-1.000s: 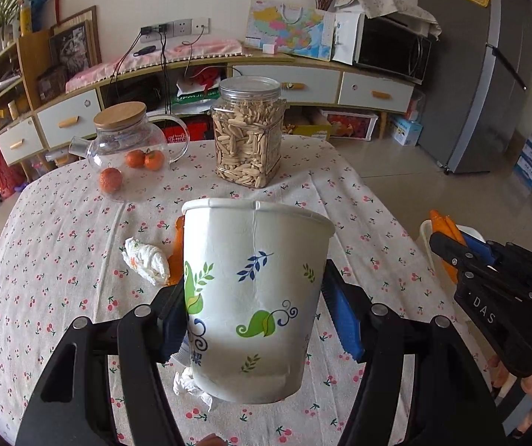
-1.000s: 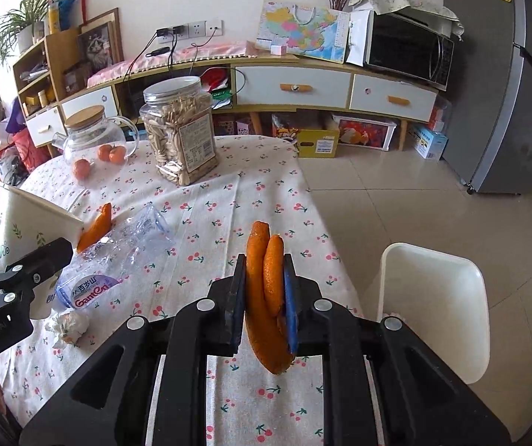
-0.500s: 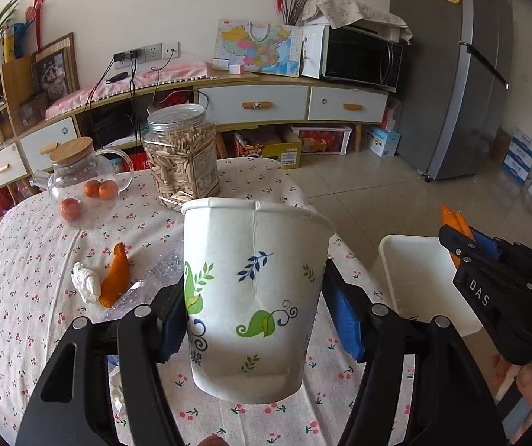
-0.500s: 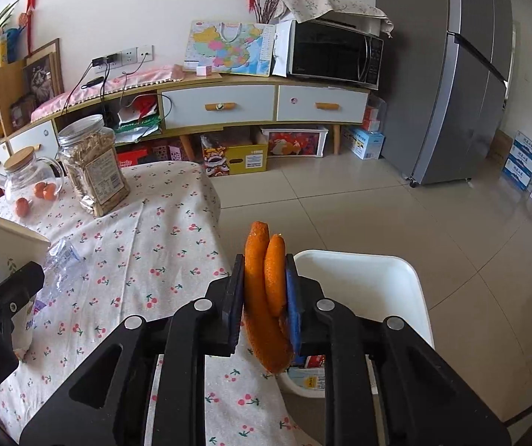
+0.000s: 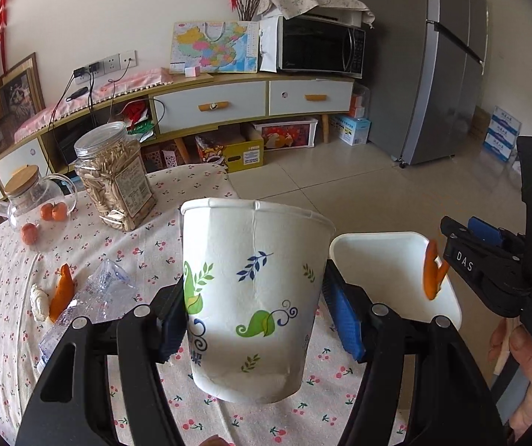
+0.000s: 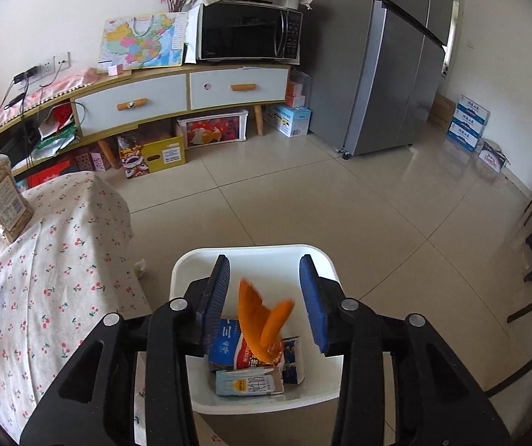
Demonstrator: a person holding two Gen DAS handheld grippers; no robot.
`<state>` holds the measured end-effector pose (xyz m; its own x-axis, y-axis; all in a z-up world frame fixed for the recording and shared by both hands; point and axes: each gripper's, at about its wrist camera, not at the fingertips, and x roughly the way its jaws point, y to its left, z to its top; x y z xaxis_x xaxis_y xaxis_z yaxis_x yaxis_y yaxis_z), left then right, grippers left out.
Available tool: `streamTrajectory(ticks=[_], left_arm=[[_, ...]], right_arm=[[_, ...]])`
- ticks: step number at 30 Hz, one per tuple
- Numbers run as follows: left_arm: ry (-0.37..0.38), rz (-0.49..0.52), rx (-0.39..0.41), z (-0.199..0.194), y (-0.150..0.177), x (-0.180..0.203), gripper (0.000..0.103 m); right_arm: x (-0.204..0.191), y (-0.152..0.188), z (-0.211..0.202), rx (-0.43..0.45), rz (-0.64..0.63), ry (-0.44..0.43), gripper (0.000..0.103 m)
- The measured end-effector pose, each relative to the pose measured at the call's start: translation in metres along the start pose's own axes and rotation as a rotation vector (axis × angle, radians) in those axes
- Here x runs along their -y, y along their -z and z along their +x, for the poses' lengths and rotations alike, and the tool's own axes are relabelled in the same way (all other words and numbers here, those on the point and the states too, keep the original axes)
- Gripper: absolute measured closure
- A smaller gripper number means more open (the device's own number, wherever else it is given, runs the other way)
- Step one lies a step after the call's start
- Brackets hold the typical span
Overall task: Collect trash
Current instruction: 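Carry the peel over the bin and open the right gripper, then lower the paper cup into the bin and open the left gripper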
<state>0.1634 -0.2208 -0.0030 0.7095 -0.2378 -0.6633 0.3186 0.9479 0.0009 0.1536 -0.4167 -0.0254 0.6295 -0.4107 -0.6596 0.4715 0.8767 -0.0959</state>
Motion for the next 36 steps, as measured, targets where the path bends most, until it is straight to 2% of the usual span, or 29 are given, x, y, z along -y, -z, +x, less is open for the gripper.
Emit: streamTrajectory(ticks=[7,13,23,27,34,36], left_arm=[[0.049,0.033,-0.011,0.014,-0.006,0.037,0.039],[0.096,0.061,-0.022,0.026,-0.011,0.073,0.038],[0.18,0.089,-0.05,0.047,-0.022,0.129,0.037],[0.203,0.099,-0.078,0.055,-0.027,0.147,0.031],[0.178,0.085,-0.079,0.054,-0.025,0.142,0.021],[0.167,0.069,-0.081,0.052,-0.024,0.132,0.02]], right_arm=[[0.04,0.002,0.003,0.012,0.085,0.052,0.029],[0.076,0.005,0.003,0.029,0.159,0.116,0.014],[0.123,0.012,0.003,0.016,0.256,0.212,0.011],[0.137,0.014,0.003,0.016,0.285,0.245,0.011],[0.126,0.016,-0.001,0.02,0.255,0.23,0.011],[0.119,0.016,-0.004,0.03,0.242,0.218,0.007]])
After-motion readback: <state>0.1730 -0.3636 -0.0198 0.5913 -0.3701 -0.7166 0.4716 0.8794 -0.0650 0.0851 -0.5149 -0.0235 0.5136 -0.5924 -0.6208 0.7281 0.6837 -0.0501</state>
